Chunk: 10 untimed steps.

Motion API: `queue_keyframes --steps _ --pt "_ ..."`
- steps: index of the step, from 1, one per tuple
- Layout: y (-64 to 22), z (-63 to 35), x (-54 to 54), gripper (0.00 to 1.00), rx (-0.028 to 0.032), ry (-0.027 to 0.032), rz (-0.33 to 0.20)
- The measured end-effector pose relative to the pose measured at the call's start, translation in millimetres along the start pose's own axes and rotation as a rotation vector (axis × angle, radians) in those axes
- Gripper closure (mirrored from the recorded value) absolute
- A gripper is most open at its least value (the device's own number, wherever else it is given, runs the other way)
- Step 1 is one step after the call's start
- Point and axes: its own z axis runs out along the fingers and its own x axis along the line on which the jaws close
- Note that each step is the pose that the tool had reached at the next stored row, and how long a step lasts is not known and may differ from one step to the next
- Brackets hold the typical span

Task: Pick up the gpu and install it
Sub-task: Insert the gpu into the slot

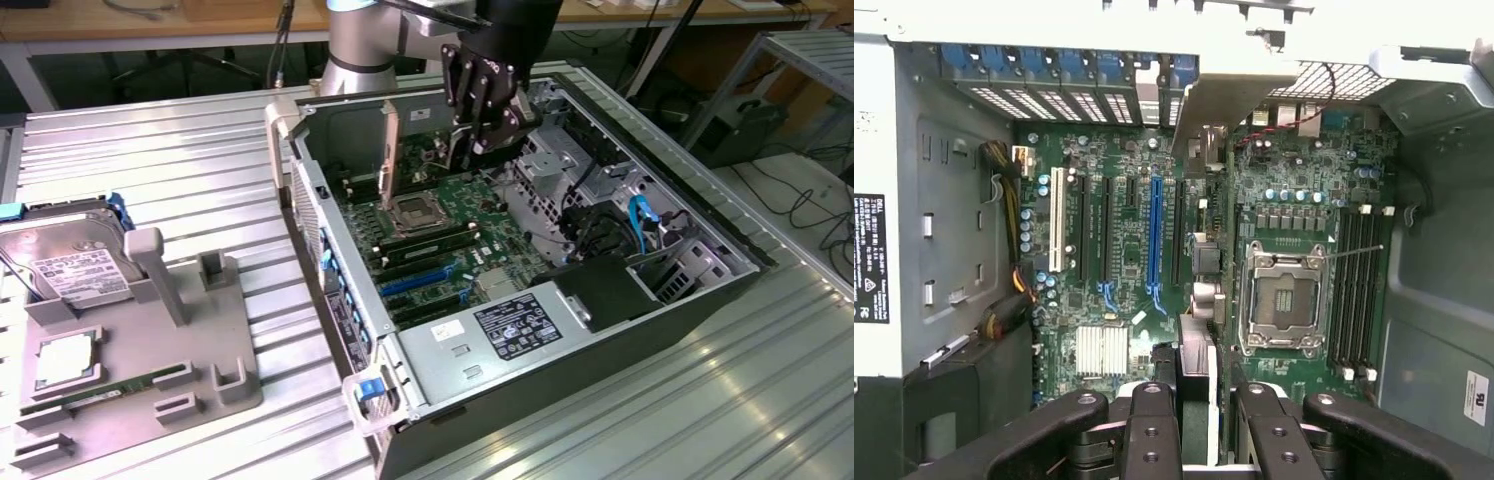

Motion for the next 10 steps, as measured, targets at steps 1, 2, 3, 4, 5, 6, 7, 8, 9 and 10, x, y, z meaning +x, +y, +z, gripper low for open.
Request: queue_keyframes --steps 1,2,3,4,5,6,7,8,9,10 --pt "0.0 0.8 0.0 0.73 -0.0002 0.0000 0.000" --pt "0.0 1.5 0.0 0.73 -0.0004 0.0000 0.000" --pt "0.0 2.1 0.0 0.73 -0.0005 0.0000 0.000" --pt "0.0 2.9 0.1 0.73 -0.0006 -0.0001 0.000" --pt "0.0 3.6 0.1 0.73 -0.0008 0.0000 0.000" --pt "0.0 4.3 0.1 0.73 -0.0008 0.0000 0.000" --pt "0.1 4.9 0.1 0.73 -0.0009 0.0000 0.000" --pt "0.1 5.7 0.1 0.73 -0.0011 0.0000 0.000" --pt "0.1 6.4 0.1 0.73 -0.0011 -0.0001 0.000" --pt "0.1 7.8 0.1 0.73 -0.0011 -0.0001 0.000"
